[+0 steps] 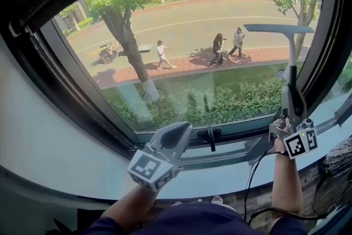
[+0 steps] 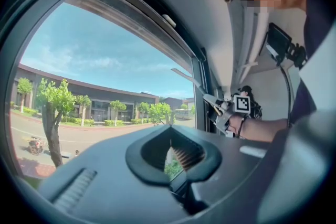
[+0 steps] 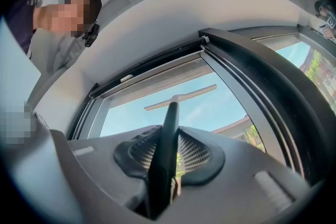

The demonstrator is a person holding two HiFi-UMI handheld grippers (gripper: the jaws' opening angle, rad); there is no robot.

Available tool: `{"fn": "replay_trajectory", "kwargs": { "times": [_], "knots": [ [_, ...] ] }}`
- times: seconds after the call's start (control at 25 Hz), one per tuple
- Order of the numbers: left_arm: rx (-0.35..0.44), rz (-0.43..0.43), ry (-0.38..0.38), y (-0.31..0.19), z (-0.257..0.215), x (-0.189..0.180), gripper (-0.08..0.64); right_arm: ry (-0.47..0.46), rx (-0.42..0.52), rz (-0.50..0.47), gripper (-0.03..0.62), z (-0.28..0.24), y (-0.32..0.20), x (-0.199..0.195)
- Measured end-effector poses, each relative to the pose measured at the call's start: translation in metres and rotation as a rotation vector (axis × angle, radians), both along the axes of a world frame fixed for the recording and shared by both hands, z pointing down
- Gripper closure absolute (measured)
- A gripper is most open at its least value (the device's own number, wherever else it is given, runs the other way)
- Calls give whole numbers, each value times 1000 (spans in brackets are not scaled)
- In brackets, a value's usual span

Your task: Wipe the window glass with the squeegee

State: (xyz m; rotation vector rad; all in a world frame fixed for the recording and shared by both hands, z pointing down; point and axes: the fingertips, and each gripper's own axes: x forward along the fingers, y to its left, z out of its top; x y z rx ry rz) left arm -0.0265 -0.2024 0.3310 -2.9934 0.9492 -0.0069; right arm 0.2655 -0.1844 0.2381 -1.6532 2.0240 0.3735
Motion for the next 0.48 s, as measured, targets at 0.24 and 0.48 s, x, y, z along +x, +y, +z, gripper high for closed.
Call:
{"fn": "replay_trajectory", "kwargs": {
  "times": [0.24, 0.48],
  "knots": [
    [-6, 15, -14, 7, 7, 5, 555, -16, -38, -1, 491, 23, 5, -1],
    [-29, 22, -23, 5, 16, 1, 555, -40, -76, -7, 491, 48, 3, -9]
  ]
}}
